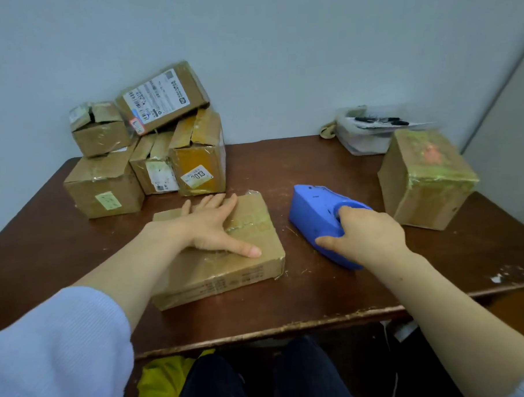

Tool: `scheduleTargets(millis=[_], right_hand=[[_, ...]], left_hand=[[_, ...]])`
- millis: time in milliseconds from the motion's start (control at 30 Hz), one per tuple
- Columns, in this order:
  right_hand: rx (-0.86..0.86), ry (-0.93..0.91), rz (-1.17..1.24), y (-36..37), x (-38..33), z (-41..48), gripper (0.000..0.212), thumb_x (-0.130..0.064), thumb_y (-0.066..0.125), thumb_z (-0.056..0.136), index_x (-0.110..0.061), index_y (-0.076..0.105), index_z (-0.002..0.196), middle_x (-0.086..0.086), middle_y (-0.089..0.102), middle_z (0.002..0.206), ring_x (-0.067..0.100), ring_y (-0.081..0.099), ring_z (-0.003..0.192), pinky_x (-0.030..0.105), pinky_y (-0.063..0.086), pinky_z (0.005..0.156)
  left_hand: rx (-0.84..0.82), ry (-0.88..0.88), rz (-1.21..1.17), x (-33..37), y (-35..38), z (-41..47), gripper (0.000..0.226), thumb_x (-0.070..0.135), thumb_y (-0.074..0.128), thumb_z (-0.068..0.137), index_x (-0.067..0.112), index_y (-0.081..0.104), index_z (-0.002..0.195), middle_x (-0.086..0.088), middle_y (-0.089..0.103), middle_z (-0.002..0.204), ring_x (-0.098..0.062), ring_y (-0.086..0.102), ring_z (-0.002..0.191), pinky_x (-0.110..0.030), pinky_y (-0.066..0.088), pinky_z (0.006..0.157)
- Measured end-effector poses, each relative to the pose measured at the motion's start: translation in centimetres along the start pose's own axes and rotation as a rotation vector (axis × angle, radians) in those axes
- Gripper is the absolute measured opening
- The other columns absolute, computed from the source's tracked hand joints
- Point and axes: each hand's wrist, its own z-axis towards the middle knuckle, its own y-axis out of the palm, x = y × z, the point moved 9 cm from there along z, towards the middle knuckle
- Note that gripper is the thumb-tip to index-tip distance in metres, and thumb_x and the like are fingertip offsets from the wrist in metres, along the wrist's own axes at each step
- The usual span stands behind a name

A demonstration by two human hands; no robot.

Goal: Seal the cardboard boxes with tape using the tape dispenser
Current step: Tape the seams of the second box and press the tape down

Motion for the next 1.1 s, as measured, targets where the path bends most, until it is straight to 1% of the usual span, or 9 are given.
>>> scheduleTargets(millis=[133,267,333,433,600,700,800,900,1100], right_hand=[[-0.018,-0.02,0.227,0.6,1.0,1.4,0.043,-0.05,0.054,0.089,-0.02,0.034,0.067,-0.003,0.039,0.066,0.009,0.037,0.057,0.026,0.023,0.049],[0.046,0.053,0.73,-0.3,2.9,1.8,0.044,-0.036,0.069,0.083,-0.002,0.048,0.064,0.006,0.048,0.062,0.022,0.048,0.058,0.03,0.031,0.053],[0.041,0.119,1.157,-0.9,3.7,1.1,0.03,-0.025,0.072,0.081,0.002,0.061,0.072,0.011,0.061,0.068,0.022,0.059,0.059,0.029,0.041,0.058],[0.0,0.218,1.495,-1.1,4.7,0.1,0.015,-0.018,0.069,0.079,-0.006,0.063,0.072,0.008,0.066,0.067,0.017,0.06,0.051,0.028,0.045,0.057],[-0.143,0.181,1.903,-1.3,4.2,-0.8,0.026,-0.039,0.063,0.076,-0.014,0.067,0.082,0.0,0.063,0.056,0.01,0.058,0.043,0.019,0.047,0.043],[-0.217,0.166,1.965,-0.8,3.7,-0.7,0.038,-0.051,0.06,0.071,-0.014,0.064,0.075,-0.001,0.052,0.048,0.01,0.049,0.037,0.021,0.045,0.039],[-0.291,0.151,1.955,-0.3,2.9,-0.7,0.041,-0.053,0.062,0.068,-0.012,0.061,0.071,0.0,0.048,0.046,0.01,0.046,0.034,0.022,0.043,0.038],[-0.302,0.138,1.947,-0.6,2.1,-1.0,0.037,-0.048,0.062,0.069,-0.012,0.06,0.078,0.0,0.05,0.046,0.011,0.047,0.034,0.02,0.043,0.039],[-0.317,0.102,1.947,-1.5,1.1,-1.6,0.036,-0.04,0.083,0.053,-0.013,0.07,0.071,0.001,0.061,0.051,0.011,0.055,0.038,0.018,0.048,0.041]], left_hand=[[0.064,-0.16,-0.005,-1.0,-0.4,-0.7,0.133,0.097,0.036,0.047,0.022,0.002,0.153,-0.005,0.009,0.158,-0.03,0.014,0.144,-0.048,0.016,0.115],[0.286,-0.228,0.008,-1.3,-2.9,-0.9,0.105,0.091,0.033,0.064,0.012,0.048,0.131,-0.015,0.044,0.139,-0.031,0.045,0.123,-0.044,0.039,0.102],[0.392,-0.128,-0.019,-0.5,-3.8,-0.2,0.1,0.083,0.039,0.073,0.011,0.039,0.141,-0.012,0.032,0.15,-0.03,0.033,0.136,-0.043,0.03,0.111],[0.262,-0.076,-0.124,0.2,-2.5,1.0,0.109,0.079,0.045,0.072,0.009,0.015,0.151,-0.009,0.016,0.158,-0.025,0.018,0.145,-0.039,0.018,0.118],[0.19,-0.122,-0.302,0.0,-2.0,0.9,0.121,0.082,0.047,0.058,0.01,0.017,0.151,-0.011,0.018,0.157,-0.028,0.019,0.144,-0.039,0.02,0.116],[0.417,-0.078,-0.5,1.5,-4.5,-0.4,0.073,0.053,0.055,0.088,0.017,0.032,0.147,-0.007,0.026,0.155,-0.024,0.023,0.142,-0.036,0.021,0.113],[0.486,0.02,-1.103,3.5,-6.6,-1.9,0.03,0.02,0.051,0.092,0.014,0.062,0.12,0.001,0.067,0.119,-0.011,0.06,0.104,-0.028,0.044,0.087],[0.443,0.054,-1.422,5.2,-7.5,-3.6,0.028,0.018,0.045,0.091,0.01,0.071,0.097,0.002,0.073,0.079,-0.011,0.058,0.071,-0.025,0.042,0.059],[0.208,0.013,-1.493,7.1,-6.7,-4.9,0.043,0.045,0.051,0.089,0.005,0.069,0.088,-0.005,0.07,0.071,-0.011,0.046,0.053,-0.021,0.032,0.042]])
